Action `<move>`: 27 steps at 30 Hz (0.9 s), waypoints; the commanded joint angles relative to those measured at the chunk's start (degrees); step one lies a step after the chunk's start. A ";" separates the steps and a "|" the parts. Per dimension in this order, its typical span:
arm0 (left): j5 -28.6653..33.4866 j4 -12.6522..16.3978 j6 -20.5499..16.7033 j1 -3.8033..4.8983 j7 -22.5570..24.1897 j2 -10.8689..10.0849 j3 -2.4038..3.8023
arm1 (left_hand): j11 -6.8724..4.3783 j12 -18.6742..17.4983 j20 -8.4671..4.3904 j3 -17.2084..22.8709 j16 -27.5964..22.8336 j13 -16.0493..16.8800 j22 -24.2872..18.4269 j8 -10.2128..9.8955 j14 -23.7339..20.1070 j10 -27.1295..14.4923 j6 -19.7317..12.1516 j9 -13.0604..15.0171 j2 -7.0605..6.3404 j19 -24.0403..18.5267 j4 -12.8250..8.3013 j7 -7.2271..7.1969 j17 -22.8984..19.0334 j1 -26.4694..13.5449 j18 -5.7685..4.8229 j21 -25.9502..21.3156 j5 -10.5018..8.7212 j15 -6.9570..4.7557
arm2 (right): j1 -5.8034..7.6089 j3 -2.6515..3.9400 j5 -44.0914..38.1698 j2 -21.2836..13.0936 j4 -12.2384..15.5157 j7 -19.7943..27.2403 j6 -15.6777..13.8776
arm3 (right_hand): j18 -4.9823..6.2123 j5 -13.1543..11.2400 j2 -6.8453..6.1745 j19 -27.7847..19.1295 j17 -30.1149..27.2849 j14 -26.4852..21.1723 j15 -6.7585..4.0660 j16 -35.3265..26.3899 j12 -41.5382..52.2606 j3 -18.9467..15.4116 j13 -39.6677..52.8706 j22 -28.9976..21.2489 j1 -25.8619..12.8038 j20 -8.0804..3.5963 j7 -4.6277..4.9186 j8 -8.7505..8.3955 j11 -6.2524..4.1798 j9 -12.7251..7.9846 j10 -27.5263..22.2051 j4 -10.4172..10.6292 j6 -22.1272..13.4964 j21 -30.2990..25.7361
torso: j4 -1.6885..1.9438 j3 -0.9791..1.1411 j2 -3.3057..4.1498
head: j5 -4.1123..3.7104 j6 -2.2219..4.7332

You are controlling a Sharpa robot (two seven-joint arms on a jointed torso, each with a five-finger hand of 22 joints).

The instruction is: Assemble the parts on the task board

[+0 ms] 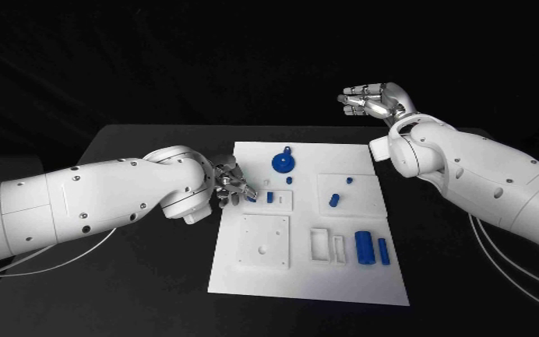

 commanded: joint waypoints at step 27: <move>-1.07 -1.00 6.30 -0.56 -2.07 2.32 -0.89 | -0.83 1.86 0.66 3.28 1.76 0.83 1.09 1.02 0.85 2.29 7.64 1.48 1.11 -0.34 -4.10 -5.18 2.13 -0.95 1.47 1.05 -0.40 0.15 | -0.38 0.02 -0.01 0.20 0.01 0.47 1.17 | 1.12 2.35 0.21 -0.34 -0.09 -0.62 0.11 -0.31 -0.20 1.79 -0.08 -0.06 -0.66 -0.01 0.15 -0.36 0.08 -0.10 -0.61 -0.03 -0.58 0.15 | 0.03 0.00 -0.02 | -0.18 -0.18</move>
